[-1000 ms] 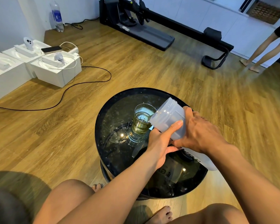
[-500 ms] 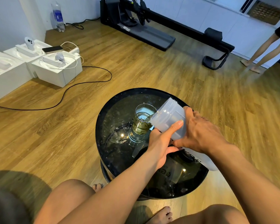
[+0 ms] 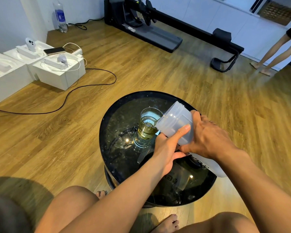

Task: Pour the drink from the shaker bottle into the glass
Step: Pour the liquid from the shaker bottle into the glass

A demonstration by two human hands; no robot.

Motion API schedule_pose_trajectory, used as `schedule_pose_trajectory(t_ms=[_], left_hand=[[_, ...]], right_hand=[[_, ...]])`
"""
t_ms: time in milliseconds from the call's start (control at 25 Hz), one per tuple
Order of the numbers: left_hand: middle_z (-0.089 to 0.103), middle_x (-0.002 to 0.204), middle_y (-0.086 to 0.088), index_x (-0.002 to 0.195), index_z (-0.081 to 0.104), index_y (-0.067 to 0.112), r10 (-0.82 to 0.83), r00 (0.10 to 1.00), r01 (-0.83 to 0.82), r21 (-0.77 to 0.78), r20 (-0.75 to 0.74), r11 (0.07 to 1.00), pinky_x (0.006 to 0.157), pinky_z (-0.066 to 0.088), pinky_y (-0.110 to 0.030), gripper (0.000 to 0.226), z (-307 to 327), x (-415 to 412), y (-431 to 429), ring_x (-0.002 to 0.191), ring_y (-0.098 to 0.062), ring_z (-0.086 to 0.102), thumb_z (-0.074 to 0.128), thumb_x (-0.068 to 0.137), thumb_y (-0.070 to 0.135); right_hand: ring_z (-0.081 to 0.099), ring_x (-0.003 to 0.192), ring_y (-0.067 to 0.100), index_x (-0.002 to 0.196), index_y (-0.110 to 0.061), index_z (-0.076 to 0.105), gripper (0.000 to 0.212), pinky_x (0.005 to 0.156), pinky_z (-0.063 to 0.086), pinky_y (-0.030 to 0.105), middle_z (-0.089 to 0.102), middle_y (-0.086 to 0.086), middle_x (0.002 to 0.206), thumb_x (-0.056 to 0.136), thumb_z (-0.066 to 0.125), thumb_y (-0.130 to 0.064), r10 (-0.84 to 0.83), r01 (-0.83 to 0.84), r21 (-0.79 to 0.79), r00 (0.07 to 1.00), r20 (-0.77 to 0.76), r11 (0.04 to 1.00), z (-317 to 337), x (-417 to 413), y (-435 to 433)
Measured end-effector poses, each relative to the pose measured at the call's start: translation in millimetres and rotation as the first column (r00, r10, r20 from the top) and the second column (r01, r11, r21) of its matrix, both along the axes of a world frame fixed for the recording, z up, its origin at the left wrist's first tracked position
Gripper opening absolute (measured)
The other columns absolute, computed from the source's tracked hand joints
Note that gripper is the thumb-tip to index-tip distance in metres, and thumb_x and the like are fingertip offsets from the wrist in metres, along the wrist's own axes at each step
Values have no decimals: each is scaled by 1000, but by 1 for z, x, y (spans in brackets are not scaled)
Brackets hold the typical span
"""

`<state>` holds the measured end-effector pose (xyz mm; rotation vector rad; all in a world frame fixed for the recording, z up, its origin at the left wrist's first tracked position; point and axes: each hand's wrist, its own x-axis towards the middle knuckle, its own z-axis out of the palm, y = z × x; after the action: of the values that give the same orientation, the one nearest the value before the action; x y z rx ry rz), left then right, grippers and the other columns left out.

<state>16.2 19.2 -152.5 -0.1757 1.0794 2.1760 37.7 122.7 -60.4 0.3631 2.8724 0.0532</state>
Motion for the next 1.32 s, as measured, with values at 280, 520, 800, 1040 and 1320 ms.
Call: schedule_pose_trajectory(t_ms=[280,520,800,1040,1320], left_hand=[[75,118,-11,125,63,23,-2,1000,2,-2,3,1000,87,60,-56,49,2,0,-1,110,-33,72,83,80,28],[75,119,-12,122,63,24,-1,1000,1,3,3,1000,84,61,-54,44,4,0,-2,111,-33,71,81,82,27],[75,119,-13,120,65,23,-3,1000,3,4,10,1000,85,61,-54,41,6,0,-2,111,-34,71,81,83,26],[75,118,-13,120,65,23,1,1000,-1,1,12,1000,85,61,-54,41,7,1,-2,110,-34,72,81,82,26],[75,119,-14,117,65,24,3,1000,-3,1,15,1000,86,60,-55,37,9,2,-3,111,-35,71,80,83,25]], right_hand=[[52,106,33,135,-22,17,108,81,50,46,45,7,117,56,80,-60,7,-7,-6,1000,1,1000,0,-1,0],[52,107,33,138,-21,15,111,77,47,43,45,8,120,57,80,-59,7,-7,9,1000,-2,1000,-1,0,1],[51,111,34,141,-20,13,113,80,48,44,44,10,124,56,80,-56,-5,5,6,1000,7,1000,-1,-2,-1],[52,109,34,139,-20,15,111,80,48,44,45,10,122,56,80,-56,-8,8,4,1000,6,1000,0,-2,-1],[52,111,34,138,-21,15,111,80,48,43,45,9,124,57,80,-56,-6,6,4,1000,4,1000,0,-1,-1]])
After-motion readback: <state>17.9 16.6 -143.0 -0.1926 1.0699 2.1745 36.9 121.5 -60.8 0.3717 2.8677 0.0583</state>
